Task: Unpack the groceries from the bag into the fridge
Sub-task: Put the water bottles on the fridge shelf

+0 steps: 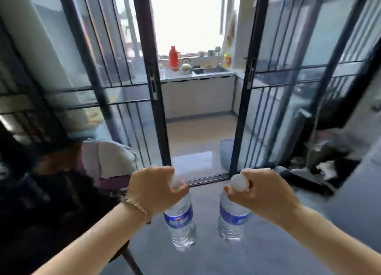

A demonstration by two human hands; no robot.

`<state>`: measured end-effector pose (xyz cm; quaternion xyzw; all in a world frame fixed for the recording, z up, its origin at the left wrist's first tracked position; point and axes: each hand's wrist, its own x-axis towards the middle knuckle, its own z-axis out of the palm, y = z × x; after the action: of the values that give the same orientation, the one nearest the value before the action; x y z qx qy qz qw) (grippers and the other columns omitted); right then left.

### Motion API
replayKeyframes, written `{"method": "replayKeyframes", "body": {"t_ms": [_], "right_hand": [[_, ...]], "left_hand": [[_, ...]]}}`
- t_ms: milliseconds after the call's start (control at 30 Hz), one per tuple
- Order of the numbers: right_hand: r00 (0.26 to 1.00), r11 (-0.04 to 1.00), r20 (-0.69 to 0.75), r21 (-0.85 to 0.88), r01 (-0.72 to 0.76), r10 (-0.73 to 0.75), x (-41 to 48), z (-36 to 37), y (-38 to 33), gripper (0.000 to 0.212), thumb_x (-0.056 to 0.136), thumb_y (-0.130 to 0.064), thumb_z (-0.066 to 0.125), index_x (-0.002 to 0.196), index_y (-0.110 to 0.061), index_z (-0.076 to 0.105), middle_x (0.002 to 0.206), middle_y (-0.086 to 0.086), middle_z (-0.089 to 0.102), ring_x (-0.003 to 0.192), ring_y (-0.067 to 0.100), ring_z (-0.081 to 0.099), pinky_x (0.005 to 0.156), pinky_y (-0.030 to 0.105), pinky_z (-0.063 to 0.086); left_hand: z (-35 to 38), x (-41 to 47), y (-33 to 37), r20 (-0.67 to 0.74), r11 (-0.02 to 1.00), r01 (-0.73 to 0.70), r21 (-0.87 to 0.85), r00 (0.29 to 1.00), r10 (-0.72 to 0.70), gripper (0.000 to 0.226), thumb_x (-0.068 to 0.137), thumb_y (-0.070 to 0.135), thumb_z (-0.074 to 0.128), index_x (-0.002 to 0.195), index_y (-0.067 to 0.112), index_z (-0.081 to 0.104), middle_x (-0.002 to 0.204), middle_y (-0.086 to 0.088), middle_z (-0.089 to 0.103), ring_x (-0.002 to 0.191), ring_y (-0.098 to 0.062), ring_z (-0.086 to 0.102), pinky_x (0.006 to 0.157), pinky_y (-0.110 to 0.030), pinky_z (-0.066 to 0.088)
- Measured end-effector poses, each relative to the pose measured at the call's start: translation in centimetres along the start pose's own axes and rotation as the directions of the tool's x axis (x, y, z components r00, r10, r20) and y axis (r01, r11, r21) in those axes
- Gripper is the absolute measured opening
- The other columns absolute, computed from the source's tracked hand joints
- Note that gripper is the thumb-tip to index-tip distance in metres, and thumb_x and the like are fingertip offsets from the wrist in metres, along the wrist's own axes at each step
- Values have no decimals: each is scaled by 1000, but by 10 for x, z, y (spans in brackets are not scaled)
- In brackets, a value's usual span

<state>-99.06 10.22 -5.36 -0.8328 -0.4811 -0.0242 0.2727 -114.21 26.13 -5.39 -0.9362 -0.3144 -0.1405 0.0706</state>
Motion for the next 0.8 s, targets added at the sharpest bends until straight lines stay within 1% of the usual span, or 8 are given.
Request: {"method": "replayKeyframes", "body": {"t_ms": [67, 133, 200, 300, 367, 500, 633, 800], "right_hand": [[996, 996, -47, -53, -78, 75, 3, -28, 57, 52, 59, -66, 48, 48, -19, 29, 46, -3, 34, 53, 19, 40, 44, 18, 23], [983, 983, -92, -80, -166, 159, 2, -57, 104, 52, 55, -70, 41, 49, -19, 32, 48, -4, 38, 56, 19, 44, 46, 20, 25], [963, 962, -120, -100, -255, 243, 3, -87, 144, 50, 66, -63, 55, 52, -18, 38, 51, -4, 42, 60, 19, 46, 49, 25, 30], [910, 906, -212, -160, -391, 356, 8, -130, 200, 48, 75, -54, 62, 54, -18, 38, 54, -3, 43, 60, 17, 42, 47, 24, 27], [866, 857, -264, -192, -478, 424, 14, -158, 233, 49, 76, -54, 61, 54, -18, 36, 55, -3, 43, 56, 14, 40, 46, 23, 25], [758, 749, -375, -206, -630, 534, 31, -210, 296, 52, 78, -51, 63, 51, -17, 33, 51, -4, 39, 48, 8, 33, 46, 22, 25], [630, 666, -487, -125, -736, 605, 59, -263, 359, 52, 76, -47, 63, 50, -15, 32, 51, -4, 35, 49, 13, 31, 47, 26, 25], [503, 619, -656, -69, -782, 562, 79, -329, 435, 51, 78, -47, 63, 49, -16, 34, 48, -4, 35, 51, 14, 33, 49, 28, 25]], "left_hand": [[9, 40, 54, 12, 995, -97, 3, 995, 97, 44, 77, 65, 33, 76, 22, 45, 90, 0, 65, 91, -19, 61, 67, -24, 34], [16, 75, 107, 12, 986, -166, -22, 986, 166, 46, 77, 64, 36, 82, 21, 53, 93, 0, 66, 93, -21, 61, 67, -24, 30], [22, 110, 155, -9, 967, -246, -70, 969, 246, 45, 78, 63, 40, 83, 22, 55, 90, 0, 64, 89, -22, 59, 66, -24, 29], [31, 165, 222, -66, 914, -389, -118, 921, 383, 47, 73, 66, 34, 68, 21, 45, 71, 2, 49, 71, -17, 47, 62, -25, 29], [37, 202, 267, -85, 874, -458, -159, 889, 450, 48, 73, 66, 33, 64, 21, 44, 67, 4, 46, 69, -15, 47, 60, -24, 31], [38, 276, 356, -119, 784, -566, -256, 823, 555, 48, 62, 63, 28, 62, 20, 50, 60, 5, 49, 74, -16, 60, 63, -22, 41], [16, 350, 447, -176, 666, -651, -364, 750, 637, 44, 76, 59, 45, 62, 18, 48, 80, 1, 66, 84, -21, 63, 71, -25, 46], [-14, 428, 557, -318, 496, -770, -402, 625, 713, 45, 76, 58, 50, 55, 20, 40, 56, 8, 46, 65, -17, 53, 59, -23, 40]]}}
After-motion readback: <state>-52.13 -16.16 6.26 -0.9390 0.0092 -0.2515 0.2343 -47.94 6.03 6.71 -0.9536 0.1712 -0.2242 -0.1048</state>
